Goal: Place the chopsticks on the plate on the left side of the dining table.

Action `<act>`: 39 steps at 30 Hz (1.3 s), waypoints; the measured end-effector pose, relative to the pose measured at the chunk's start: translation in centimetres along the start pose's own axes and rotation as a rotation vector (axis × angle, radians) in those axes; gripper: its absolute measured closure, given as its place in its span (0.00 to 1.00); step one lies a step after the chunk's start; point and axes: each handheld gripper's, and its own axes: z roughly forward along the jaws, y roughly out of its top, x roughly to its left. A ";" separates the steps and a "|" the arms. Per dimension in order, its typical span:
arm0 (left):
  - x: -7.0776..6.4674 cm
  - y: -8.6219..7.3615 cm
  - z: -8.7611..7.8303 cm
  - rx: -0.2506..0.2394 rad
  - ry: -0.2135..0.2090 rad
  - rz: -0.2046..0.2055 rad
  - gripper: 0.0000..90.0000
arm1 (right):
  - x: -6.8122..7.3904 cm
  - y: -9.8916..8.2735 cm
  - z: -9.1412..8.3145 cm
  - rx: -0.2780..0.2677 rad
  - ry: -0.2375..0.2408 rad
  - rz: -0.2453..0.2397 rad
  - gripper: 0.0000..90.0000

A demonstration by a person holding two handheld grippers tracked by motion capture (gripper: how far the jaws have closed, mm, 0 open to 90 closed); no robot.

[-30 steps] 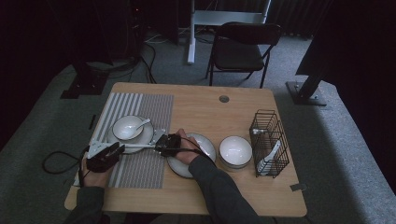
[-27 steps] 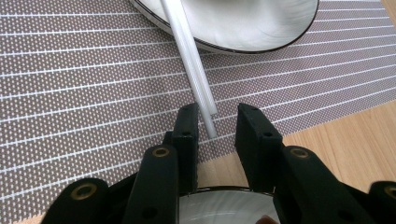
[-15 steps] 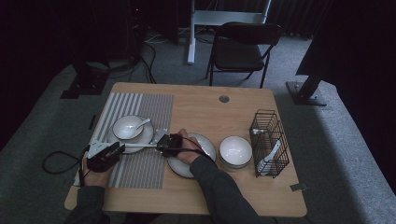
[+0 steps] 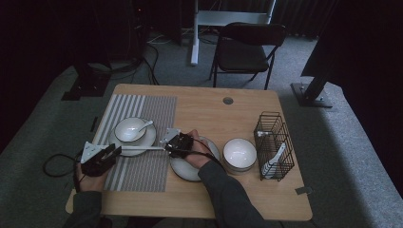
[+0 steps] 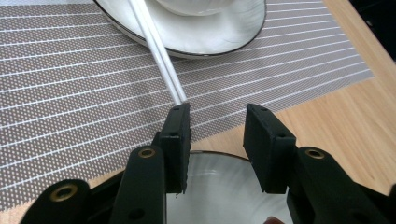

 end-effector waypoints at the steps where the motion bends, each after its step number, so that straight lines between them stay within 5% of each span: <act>1: 0.7 0.0 -0.5 -0.010 0.022 -0.013 0.74 | 0.0 0.0 -0.1 -0.003 -0.004 0.003 0.67; 11: 4.1 -0.1 -2.4 -0.036 0.136 -0.074 0.73 | 0.4 -0.3 0.4 0.001 -0.022 0.049 0.65; 22: 6.9 -0.1 -1.7 -0.014 0.223 -0.115 0.73 | 0.4 -0.1 0.7 0.012 -0.032 0.056 0.65; 39: 7.9 -1.2 -0.4 0.051 0.252 -0.119 0.73 | 0.6 0.0 0.6 -0.013 -0.018 0.049 0.65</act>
